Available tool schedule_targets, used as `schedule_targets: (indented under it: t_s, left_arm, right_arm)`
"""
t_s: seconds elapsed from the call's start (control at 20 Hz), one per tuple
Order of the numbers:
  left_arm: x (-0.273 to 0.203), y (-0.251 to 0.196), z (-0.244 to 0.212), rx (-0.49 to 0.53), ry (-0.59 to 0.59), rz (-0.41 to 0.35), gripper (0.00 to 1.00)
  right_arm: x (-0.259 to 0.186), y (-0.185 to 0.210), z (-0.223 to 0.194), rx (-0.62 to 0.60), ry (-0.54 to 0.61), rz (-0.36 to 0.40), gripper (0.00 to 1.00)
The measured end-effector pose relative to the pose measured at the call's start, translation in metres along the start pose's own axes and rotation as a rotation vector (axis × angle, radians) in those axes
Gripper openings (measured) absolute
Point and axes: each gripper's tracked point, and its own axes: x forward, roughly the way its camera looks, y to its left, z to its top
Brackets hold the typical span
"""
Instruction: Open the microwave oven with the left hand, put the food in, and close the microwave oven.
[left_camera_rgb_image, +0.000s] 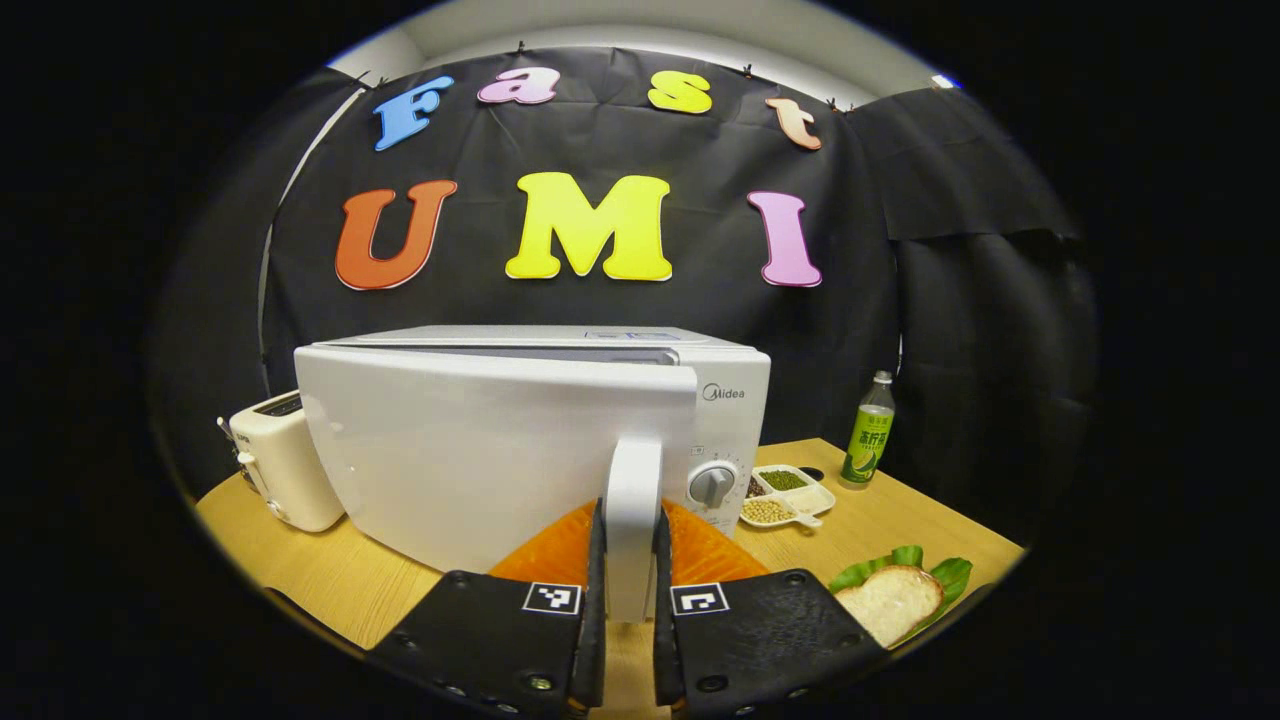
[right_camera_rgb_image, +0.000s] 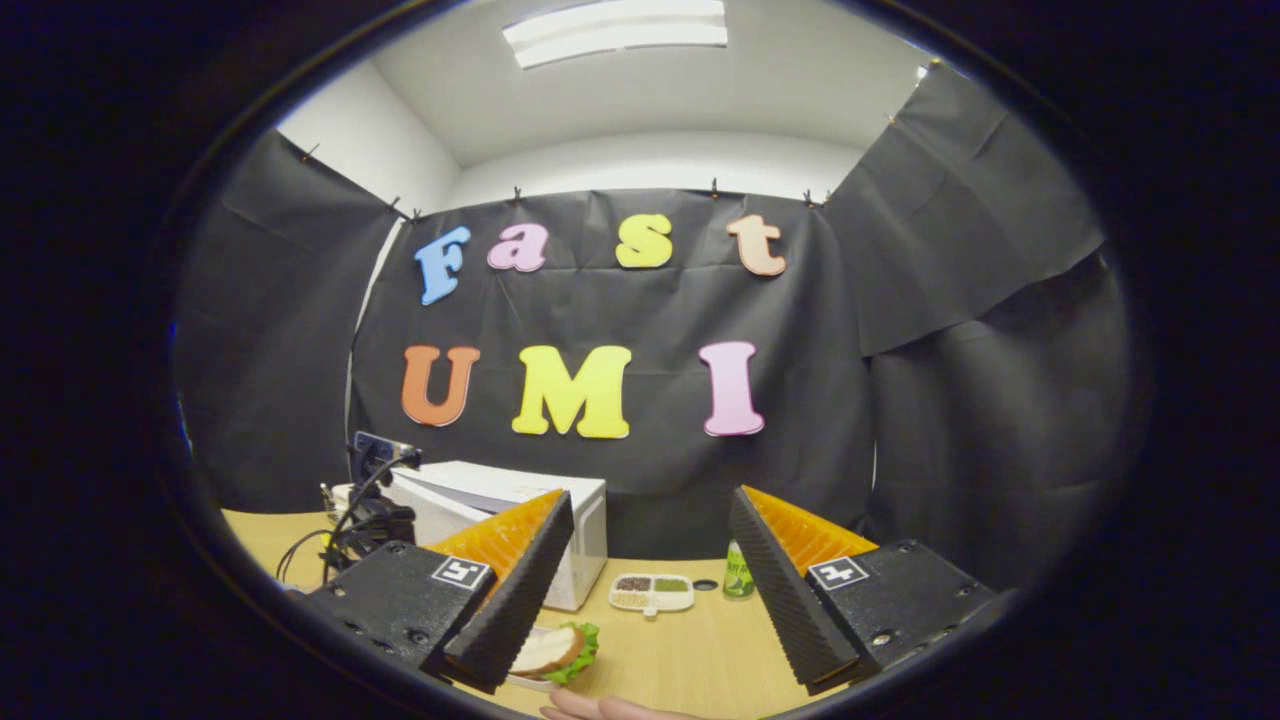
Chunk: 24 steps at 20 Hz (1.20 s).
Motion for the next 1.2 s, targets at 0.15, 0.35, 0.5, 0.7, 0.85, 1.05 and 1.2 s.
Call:
schedule_targets:
  t_s: [0.15, 0.35, 0.5, 0.7, 0.85, 1.05, 1.2]
  left_arm:
    - [-0.026, 0.006, -0.004, 0.004, 0.012, -0.031, 0.18]
    - [-0.063, 0.023, -0.01, 0.004, 0.021, -0.072, 0.18]
    - [-0.088, 0.036, -0.012, 0.008, 0.018, -0.103, 0.19]
    - [-0.122, 0.064, -0.019, 0.01, 0.029, -0.106, 0.19]
    - [-0.143, 0.084, -0.02, -0.003, 0.037, -0.103, 0.19]
    - [-0.165, 0.11, -0.022, -0.035, 0.041, -0.095, 0.19]
    - [-0.181, 0.132, -0.024, -0.06, 0.035, -0.064, 0.23]
  right_arm:
    - [-0.002, -0.009, -0.014, 0.023, 0.067, -0.058, 0.94]
    - [-0.006, -0.008, -0.031, 0.077, 0.165, -0.092, 0.94]
    - [-0.012, -0.007, -0.022, 0.078, 0.157, -0.107, 1.0]
    - [-0.019, 0.015, -0.001, 0.064, 0.12, -0.075, 0.9]
    - [-0.018, 0.033, 0.003, 0.071, 0.119, -0.04, 1.0]
    - [-0.019, 0.053, -0.001, 0.068, 0.126, -0.005, 1.0]
    - [-0.018, 0.061, -0.008, 0.067, 0.142, 0.0, 1.0]
